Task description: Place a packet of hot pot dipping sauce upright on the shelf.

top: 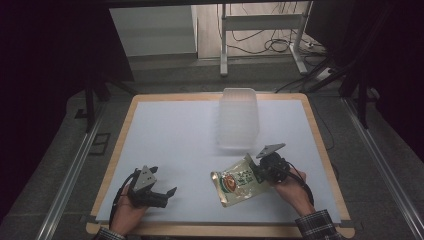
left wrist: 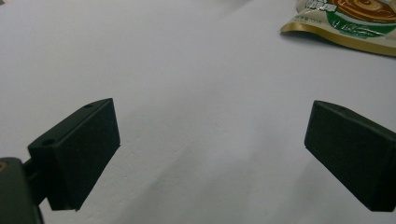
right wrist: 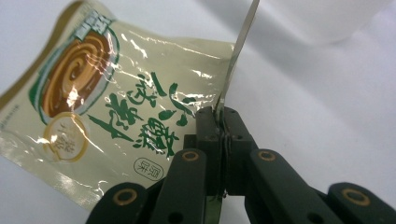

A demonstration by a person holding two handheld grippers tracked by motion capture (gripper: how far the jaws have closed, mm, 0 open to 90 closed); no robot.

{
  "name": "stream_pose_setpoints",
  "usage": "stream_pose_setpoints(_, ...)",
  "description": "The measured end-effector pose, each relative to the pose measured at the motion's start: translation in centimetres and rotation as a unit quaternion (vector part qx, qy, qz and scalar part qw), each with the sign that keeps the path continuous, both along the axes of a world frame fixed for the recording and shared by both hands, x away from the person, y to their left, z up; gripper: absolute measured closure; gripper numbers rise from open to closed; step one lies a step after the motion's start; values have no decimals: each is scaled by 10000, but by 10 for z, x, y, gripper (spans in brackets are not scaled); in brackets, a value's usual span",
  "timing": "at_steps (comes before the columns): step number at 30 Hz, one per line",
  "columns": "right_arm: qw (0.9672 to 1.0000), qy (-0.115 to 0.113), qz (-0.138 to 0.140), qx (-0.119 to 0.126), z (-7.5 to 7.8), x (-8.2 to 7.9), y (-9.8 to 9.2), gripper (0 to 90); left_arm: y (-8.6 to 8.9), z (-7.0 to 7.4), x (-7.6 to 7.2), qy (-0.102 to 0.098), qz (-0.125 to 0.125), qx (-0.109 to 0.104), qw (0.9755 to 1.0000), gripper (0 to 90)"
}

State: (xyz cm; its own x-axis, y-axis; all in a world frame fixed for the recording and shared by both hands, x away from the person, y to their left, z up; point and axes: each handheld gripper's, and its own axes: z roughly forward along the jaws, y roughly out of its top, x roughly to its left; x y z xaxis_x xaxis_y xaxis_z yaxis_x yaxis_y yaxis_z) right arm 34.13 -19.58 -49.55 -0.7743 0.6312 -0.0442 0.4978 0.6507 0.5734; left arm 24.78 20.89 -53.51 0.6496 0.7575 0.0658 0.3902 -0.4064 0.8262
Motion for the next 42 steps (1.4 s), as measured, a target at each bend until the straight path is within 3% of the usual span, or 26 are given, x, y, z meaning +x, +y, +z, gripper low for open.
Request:
stream_pose_setpoints(3, 9998, -191, 45, 73, 9, -3, 2, 877, 0, 0, 0, -1, 6, 0, 10000, 32)
stream_pose_setpoints(14, 9980, -497, 209, 342, 41, -8, 11, 889, 0, 0, 0, -13, 16, 2, 10000, 32)
stream_pose_setpoints(29, 9948, -409, 681, 640, 86, -11, 39, 890, 0, 0, 0, -35, 26, -7, 10000, 32)
stream_pose_setpoints(42, 9917, -695, 913, 588, 111, -11, 56, 891, 1, 2, -1, -125, 22, -37, 9999, 32)
